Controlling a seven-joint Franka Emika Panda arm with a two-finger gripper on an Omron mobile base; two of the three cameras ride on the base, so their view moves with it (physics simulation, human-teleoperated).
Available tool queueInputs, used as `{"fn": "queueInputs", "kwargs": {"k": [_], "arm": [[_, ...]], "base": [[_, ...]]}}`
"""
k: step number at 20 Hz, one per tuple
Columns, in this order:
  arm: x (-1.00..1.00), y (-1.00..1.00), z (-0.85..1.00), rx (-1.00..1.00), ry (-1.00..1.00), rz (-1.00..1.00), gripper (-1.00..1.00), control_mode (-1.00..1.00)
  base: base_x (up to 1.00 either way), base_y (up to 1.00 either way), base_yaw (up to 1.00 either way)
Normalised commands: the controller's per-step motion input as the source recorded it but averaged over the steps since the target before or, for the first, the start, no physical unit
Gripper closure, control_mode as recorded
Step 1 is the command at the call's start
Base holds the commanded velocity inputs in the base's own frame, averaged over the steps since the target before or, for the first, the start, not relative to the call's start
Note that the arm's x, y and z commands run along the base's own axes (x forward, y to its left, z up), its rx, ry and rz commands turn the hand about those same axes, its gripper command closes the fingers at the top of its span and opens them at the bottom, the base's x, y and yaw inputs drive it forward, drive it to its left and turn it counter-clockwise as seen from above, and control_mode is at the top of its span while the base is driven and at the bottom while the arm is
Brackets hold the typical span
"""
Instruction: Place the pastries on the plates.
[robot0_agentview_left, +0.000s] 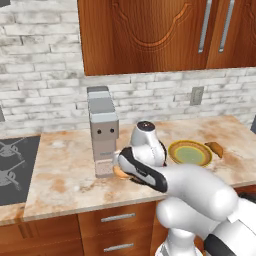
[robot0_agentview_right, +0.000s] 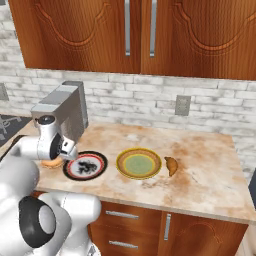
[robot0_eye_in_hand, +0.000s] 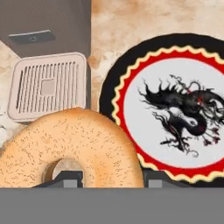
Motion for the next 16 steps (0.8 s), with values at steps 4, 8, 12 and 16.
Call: {"fn": "queueInputs", "kwargs": {"k": [4,8,12,16], "arm": [[0.28,-1.0,0.01,-0.04,0.15,-0.05,1.0,-1.0],[0.8,-0.56,-0.26,-0.09,0.02,-0.01,1.0,-1.0],[0.9,-0.29,-0.15,0.0,0.0,0.02,1.0,-1.0],[0.2,-0.02,-0.01,0.0,0.0,0.0,-1.0,-1.0]], "base": [[0.0,0.0,0.0],[0.0,0.0,0.0],[0.0,0.0,0.0],[0.0,0.0,0.0]]}}
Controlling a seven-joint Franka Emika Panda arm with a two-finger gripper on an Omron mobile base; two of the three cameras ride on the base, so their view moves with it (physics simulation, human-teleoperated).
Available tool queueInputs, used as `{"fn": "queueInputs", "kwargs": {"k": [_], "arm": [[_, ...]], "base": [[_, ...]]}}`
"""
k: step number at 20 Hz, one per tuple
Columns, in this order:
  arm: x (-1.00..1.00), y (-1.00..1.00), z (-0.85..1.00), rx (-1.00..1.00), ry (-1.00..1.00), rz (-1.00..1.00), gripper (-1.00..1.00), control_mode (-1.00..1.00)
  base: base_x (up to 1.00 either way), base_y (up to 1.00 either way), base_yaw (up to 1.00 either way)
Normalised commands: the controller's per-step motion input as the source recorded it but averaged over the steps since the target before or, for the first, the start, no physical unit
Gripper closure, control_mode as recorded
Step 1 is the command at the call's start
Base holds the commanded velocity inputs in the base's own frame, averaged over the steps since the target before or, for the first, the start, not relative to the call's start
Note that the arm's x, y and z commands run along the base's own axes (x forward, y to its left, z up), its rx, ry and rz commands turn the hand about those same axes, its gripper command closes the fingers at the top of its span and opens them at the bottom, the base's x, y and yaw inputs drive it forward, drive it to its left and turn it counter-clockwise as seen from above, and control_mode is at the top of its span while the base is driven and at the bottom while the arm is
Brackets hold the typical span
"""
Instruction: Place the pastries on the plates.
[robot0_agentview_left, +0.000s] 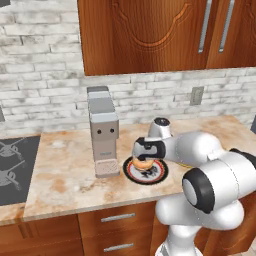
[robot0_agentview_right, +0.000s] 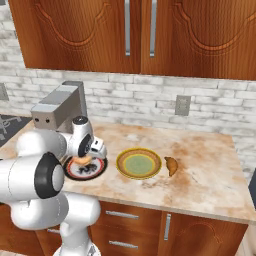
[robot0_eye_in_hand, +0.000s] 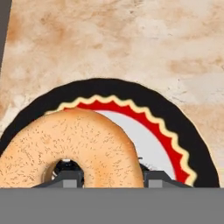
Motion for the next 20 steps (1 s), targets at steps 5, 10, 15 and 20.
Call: {"fn": "queueInputs", "kwargs": {"k": [5,10,15,20], "arm": [[0.0,-0.01,0.27,0.01,0.0,0.0,-1.0,-1.0],[0.0,-0.35,0.72,0.0,0.0,-0.02,-1.0,-1.0],[-0.06,-0.98,0.54,-0.09,0.0,-0.04,-1.0,-1.0],[-0.11,-1.0,0.14,-0.23,0.0,-0.01,-1.0,-1.0]], "base": [[0.0,0.0,0.0],[0.0,0.0,0.0],[0.0,0.0,0.0],[0.0,0.0,0.0]]}}
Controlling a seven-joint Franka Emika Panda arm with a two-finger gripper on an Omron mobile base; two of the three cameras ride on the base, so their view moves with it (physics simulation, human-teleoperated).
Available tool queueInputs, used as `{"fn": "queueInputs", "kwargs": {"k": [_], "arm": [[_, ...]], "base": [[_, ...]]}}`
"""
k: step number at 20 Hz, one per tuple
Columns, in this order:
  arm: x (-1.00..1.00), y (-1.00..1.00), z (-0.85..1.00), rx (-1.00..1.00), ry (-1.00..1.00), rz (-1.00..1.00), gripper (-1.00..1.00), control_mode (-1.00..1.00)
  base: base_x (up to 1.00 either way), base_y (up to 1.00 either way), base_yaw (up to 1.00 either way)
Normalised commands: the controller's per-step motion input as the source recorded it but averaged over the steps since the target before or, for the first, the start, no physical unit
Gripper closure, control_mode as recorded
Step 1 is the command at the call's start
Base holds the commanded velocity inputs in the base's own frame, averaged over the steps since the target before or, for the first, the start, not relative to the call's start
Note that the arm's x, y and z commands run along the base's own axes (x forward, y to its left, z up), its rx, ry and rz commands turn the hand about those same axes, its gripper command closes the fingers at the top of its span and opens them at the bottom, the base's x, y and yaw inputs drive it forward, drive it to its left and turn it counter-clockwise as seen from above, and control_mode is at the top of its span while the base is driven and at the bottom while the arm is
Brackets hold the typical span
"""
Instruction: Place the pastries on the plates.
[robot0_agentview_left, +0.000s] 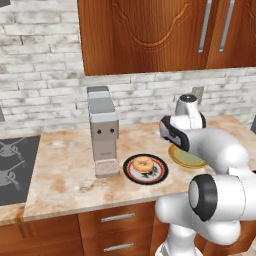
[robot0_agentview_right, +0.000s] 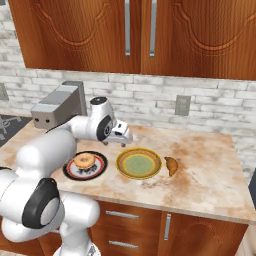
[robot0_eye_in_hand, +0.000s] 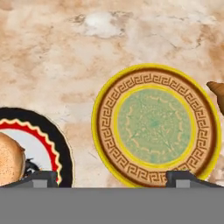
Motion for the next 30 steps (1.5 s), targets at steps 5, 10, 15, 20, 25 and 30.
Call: {"fn": "queueInputs", "kwargs": {"k": [5,10,15,20,25,30], "arm": [[-0.15,-1.0,-0.03,-0.18,0.0,0.0,-1.0,-1.0],[-0.09,-1.0,-0.03,-0.01,0.0,0.0,-1.0,-1.0],[0.02,-1.0,0.0,0.0,0.0,0.0,-1.0,-1.0],[0.3,-0.46,-0.08,0.06,-0.05,0.07,-1.0,-1.0],[0.48,-0.51,-0.38,0.0,-0.03,0.13,-1.0,-1.0],[0.09,-0.19,-0.2,0.0,-0.01,0.04,-1.0,-1.0]], "base": [[0.0,0.0,0.0],[0.0,0.0,0.0],[0.0,0.0,0.0],[0.0,0.0,0.0],[0.0,0.0,0.0],[0.0,0.0,0.0]]}}
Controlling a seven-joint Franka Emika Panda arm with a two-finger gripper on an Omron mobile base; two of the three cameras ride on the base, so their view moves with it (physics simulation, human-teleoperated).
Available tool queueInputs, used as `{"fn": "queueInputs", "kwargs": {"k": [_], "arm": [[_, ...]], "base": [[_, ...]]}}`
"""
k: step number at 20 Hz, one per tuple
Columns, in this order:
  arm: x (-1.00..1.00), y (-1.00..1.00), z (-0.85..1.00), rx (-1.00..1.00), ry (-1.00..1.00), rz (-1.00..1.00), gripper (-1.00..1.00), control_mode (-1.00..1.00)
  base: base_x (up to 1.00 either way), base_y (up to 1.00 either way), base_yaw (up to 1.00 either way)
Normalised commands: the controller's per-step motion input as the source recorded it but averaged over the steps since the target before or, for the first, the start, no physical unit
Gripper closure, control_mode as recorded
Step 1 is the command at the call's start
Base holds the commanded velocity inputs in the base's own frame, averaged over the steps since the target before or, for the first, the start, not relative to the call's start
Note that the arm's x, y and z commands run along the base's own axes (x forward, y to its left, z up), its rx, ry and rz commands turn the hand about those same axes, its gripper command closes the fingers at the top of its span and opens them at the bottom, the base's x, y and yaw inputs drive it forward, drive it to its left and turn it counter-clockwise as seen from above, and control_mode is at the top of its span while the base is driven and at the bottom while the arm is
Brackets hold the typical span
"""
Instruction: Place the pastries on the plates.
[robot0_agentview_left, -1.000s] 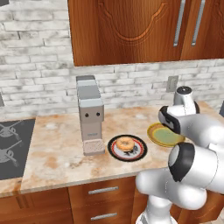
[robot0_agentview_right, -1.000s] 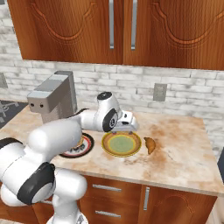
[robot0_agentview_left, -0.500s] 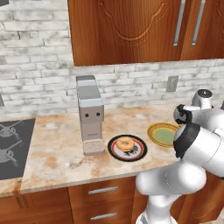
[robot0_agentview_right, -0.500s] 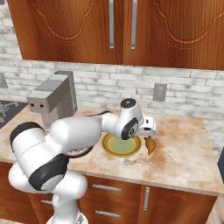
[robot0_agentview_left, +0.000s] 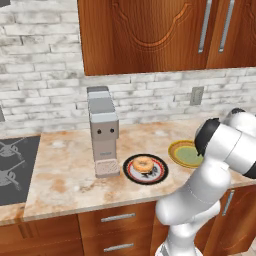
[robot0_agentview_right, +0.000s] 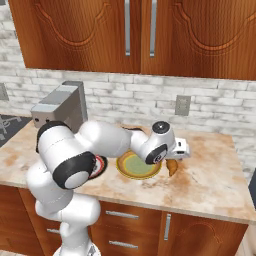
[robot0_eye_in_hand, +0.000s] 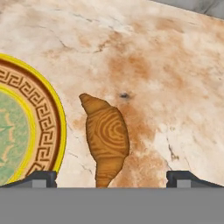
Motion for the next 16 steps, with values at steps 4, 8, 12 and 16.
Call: {"fn": "queueInputs", "kwargs": {"k": [4,8,12,16], "arm": [[0.06,0.0,-0.18,0.0,0.0,0.0,-1.0,-1.0],[0.15,0.0,-0.09,0.0,0.0,0.0,-1.0,-1.0],[0.2,0.0,-0.34,0.0,0.0,0.0,-1.0,-1.0],[0.09,0.0,-0.33,0.0,0.0,0.0,-1.0,-1.0]], "base": [[0.0,0.0,0.0],[0.0,0.0,0.0],[0.0,0.0,0.0],[0.0,0.0,0.0]]}}
